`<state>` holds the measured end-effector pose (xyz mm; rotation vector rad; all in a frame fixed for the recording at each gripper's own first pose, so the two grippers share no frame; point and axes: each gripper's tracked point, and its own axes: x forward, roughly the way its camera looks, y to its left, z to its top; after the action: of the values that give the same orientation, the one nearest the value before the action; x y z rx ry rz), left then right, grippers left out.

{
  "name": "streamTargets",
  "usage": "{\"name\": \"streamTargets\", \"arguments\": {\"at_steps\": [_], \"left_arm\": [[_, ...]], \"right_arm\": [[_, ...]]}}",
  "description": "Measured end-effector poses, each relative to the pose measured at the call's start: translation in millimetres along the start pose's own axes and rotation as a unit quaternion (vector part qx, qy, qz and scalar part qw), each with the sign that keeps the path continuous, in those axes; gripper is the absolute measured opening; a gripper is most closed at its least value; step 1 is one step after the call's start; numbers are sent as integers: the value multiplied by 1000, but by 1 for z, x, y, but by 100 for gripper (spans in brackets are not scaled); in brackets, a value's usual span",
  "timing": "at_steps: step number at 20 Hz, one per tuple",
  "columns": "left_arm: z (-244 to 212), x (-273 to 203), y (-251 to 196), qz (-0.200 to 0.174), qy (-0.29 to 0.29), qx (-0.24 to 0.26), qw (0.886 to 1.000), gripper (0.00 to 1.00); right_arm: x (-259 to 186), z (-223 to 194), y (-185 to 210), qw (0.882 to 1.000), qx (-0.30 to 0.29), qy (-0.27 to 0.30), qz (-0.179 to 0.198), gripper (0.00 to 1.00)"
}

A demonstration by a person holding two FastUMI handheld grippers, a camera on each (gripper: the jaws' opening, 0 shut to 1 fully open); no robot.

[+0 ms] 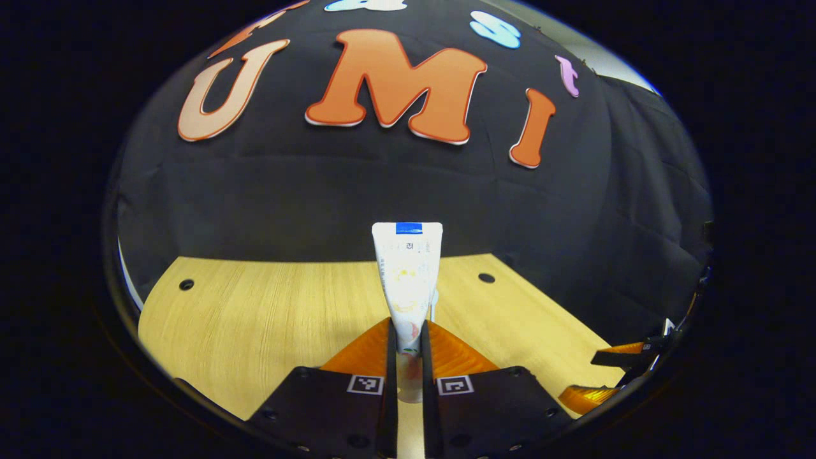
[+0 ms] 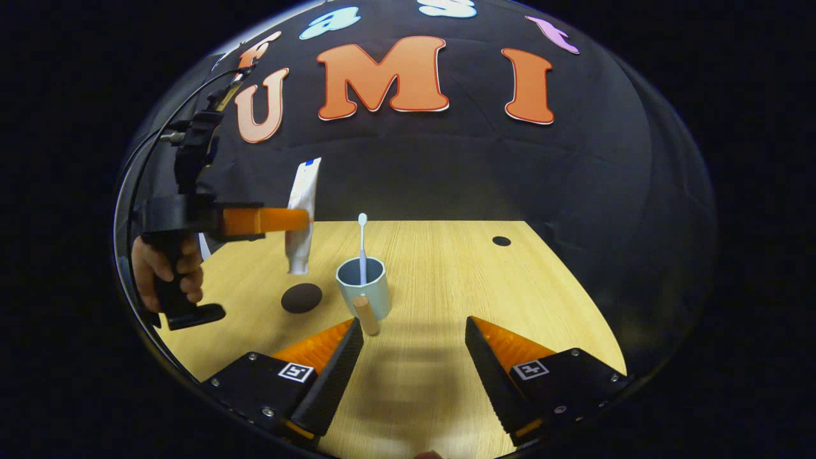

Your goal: Put the toothbrush and toothpaste on the desktop into the cup, then pick up the cup and place it on the coaster on the desktop.

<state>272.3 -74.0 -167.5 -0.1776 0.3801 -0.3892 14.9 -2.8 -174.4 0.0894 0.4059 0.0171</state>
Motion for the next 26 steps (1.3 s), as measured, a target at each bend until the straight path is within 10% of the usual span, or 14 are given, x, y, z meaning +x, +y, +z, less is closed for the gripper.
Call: {"name": "streamTargets", "arguments": {"at_steps": [8,26], "left_arm": [[9,34,-27,-10,-87,23,996,16],[-75,51,-26,92,-115,46,988,16]], "right_arm": [[-26,1,-14,999,20,12,-32,97],[-19,-28,-24,998,-2,57,-10,98]]}}
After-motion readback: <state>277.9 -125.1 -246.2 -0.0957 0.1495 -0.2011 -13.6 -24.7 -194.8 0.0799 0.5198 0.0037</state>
